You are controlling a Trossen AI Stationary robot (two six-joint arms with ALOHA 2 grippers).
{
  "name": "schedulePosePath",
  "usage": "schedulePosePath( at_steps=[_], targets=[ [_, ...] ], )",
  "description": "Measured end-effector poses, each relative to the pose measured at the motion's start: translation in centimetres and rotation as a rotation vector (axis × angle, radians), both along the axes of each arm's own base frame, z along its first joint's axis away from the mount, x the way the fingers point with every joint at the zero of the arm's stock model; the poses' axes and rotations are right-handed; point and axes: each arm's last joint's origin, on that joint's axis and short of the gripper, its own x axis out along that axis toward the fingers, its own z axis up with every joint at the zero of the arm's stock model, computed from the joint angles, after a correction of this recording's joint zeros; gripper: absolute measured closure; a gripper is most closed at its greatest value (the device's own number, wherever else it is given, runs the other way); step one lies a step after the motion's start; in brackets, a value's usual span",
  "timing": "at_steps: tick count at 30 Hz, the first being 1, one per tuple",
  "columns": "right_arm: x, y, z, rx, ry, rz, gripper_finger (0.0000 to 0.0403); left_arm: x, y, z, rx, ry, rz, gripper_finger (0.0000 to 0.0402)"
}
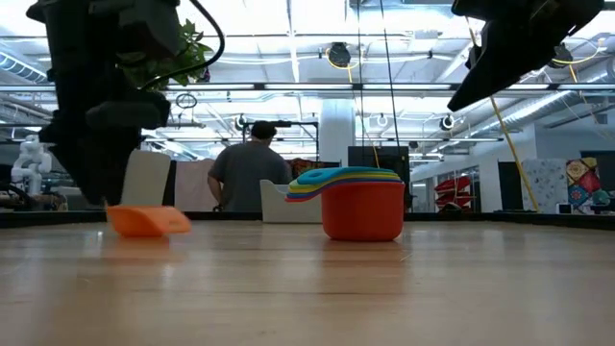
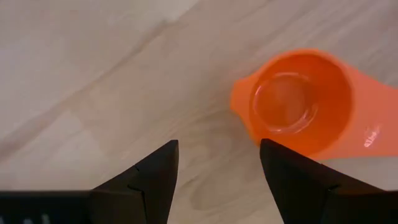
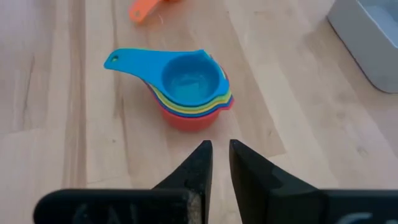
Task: Nest measuring cups in basket
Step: Stack the orange measuring cup on top of the light blue measuring cup
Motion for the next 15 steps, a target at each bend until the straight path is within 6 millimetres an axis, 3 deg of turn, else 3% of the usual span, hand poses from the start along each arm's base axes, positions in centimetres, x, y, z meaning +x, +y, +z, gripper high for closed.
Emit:
schedulePosePath(
  at_steps=[15],
  targets=[
    [-0.30, -0.13, -0.30, -0.019, 0.040, 0.000, 0.0353, 0.46, -0.07, 0.68, -0.001, -0.044, 0.010, 0.0172]
  ],
)
